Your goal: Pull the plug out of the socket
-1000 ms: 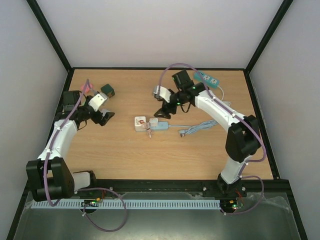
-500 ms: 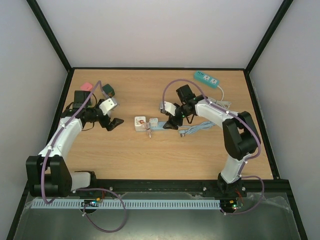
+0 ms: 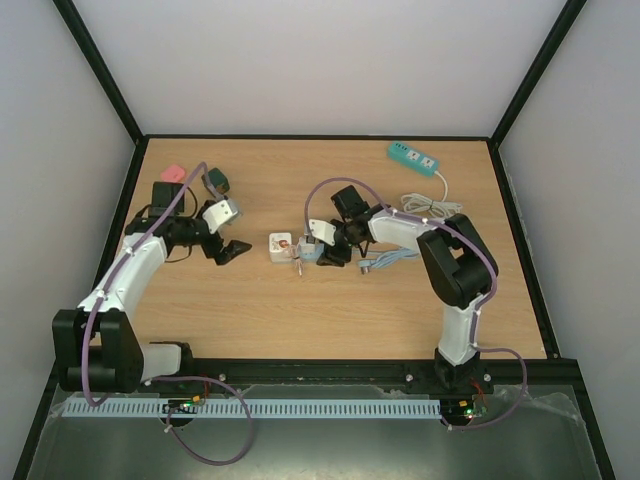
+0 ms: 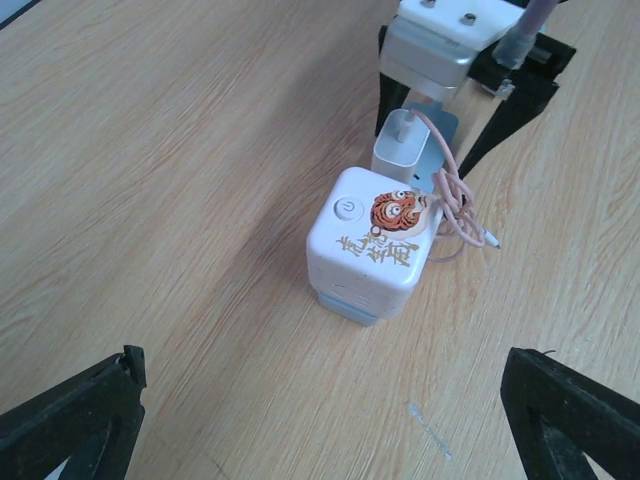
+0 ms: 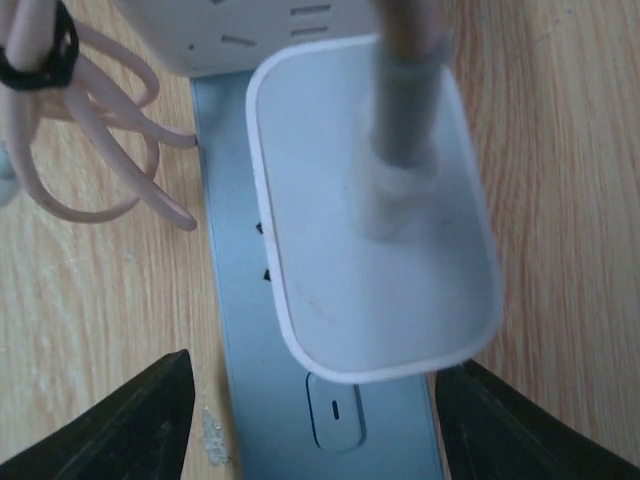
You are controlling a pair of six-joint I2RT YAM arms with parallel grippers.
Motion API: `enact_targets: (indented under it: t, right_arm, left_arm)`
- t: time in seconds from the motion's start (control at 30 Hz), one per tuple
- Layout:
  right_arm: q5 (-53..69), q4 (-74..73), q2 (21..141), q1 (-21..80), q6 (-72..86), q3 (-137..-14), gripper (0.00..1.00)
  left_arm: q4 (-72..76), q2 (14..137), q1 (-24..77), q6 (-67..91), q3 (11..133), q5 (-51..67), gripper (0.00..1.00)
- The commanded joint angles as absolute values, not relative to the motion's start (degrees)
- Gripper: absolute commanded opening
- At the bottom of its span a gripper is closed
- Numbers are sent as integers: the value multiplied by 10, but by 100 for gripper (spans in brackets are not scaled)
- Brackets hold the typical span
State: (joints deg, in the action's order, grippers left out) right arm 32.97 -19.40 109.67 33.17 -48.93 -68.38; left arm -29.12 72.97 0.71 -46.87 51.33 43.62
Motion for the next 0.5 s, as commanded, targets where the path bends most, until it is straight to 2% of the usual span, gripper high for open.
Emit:
enact_targets:
  t: [0.0,0.2,0.47]
  right_arm:
    - [303,-174,1115,340,-502,-683,62]
    - [320,-169,1112,346,-502,-676,41]
    - [347,-151,1091,378,-479,-631,30]
  left_arm:
    - [-304,724,10,-491,501,458,99]
    - [-322,722,10,-528,492,470,96]
    - [-368,714,32,-677,440,420,92]
